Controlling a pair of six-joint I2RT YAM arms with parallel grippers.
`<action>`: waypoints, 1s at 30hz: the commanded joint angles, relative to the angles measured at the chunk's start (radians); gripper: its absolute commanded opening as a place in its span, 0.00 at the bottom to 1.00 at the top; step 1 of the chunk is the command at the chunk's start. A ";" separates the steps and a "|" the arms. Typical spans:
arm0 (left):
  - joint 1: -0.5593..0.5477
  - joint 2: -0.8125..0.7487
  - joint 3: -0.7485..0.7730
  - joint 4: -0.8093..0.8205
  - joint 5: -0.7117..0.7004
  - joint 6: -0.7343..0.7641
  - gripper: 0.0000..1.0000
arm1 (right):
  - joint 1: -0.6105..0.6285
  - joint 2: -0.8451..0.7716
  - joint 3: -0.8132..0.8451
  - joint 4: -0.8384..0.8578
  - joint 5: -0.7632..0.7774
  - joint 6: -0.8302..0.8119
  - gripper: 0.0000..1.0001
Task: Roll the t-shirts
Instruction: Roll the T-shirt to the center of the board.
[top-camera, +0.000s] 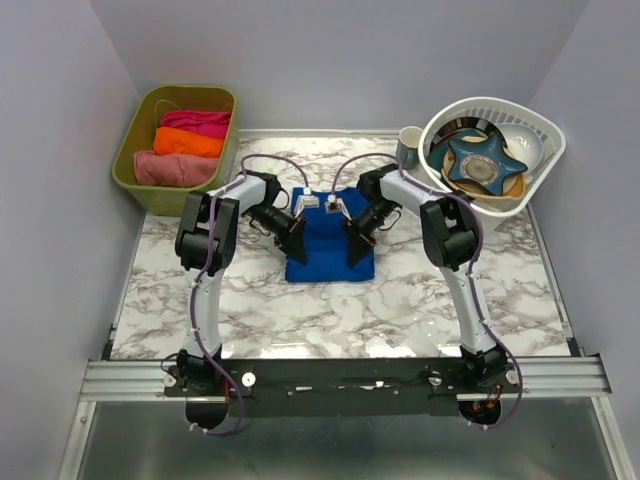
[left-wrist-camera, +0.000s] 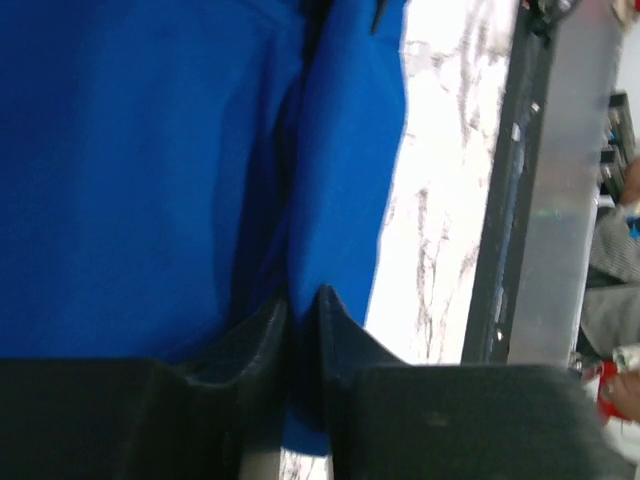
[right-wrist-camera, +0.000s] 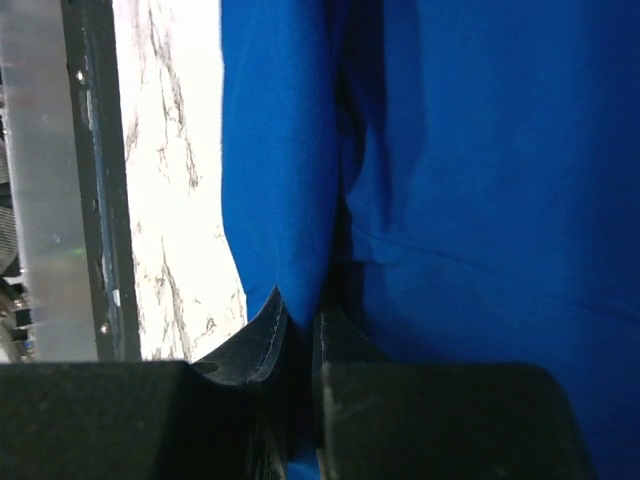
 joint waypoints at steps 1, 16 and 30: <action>0.070 -0.131 -0.067 0.272 -0.114 -0.212 0.31 | -0.014 0.081 0.077 -0.184 0.143 0.044 0.12; -0.104 -0.895 -0.708 0.797 -0.489 -0.058 0.53 | -0.001 0.194 0.148 -0.184 0.259 0.192 0.15; -0.582 -1.193 -1.492 1.920 -0.936 0.229 0.82 | 0.015 0.218 0.168 -0.183 0.298 0.227 0.16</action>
